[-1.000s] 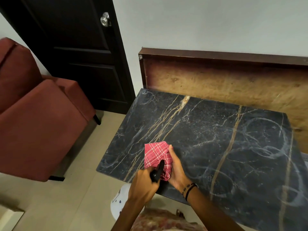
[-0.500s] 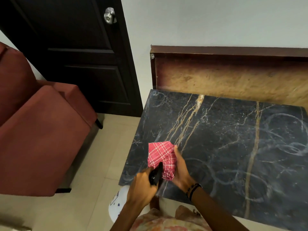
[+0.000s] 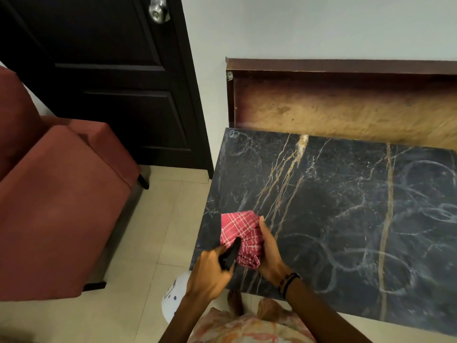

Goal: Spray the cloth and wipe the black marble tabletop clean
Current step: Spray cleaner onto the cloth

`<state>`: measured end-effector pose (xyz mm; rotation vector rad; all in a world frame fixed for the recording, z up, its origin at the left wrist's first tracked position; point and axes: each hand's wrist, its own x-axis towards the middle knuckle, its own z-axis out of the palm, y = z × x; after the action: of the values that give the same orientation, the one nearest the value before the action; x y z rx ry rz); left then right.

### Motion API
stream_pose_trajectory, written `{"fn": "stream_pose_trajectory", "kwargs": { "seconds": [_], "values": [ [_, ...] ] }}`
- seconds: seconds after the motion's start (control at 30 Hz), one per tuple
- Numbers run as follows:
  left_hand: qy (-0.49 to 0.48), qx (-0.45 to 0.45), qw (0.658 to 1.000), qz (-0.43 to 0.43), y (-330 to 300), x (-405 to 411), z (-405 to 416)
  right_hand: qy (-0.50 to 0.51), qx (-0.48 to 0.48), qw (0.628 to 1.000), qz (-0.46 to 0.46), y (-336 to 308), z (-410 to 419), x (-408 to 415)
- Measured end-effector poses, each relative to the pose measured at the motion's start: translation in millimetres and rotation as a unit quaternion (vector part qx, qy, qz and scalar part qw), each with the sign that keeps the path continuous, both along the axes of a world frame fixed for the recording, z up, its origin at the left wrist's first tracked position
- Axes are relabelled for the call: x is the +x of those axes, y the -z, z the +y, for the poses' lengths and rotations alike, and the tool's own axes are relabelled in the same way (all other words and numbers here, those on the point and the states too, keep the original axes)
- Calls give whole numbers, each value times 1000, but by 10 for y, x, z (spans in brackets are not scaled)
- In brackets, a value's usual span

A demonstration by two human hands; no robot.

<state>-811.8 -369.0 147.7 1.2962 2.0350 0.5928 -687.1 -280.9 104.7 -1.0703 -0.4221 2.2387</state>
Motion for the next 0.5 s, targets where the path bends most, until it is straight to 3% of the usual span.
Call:
{"fn": "stream_pose_trajectory", "kwargs": {
  "seconds": [0.2,0.4,0.5],
  "values": [
    [57,-17,998,-20,77,-79,-65,4,5,1000,-18,32,18,-59],
    [19,-19,998,-48,97,-182,-111,-5,-4,999,-35,115,-67,-75],
    [45,-46,996,-57,152,-211,-189,-4,5,998,-56,102,-59,-55]
  ]
}}
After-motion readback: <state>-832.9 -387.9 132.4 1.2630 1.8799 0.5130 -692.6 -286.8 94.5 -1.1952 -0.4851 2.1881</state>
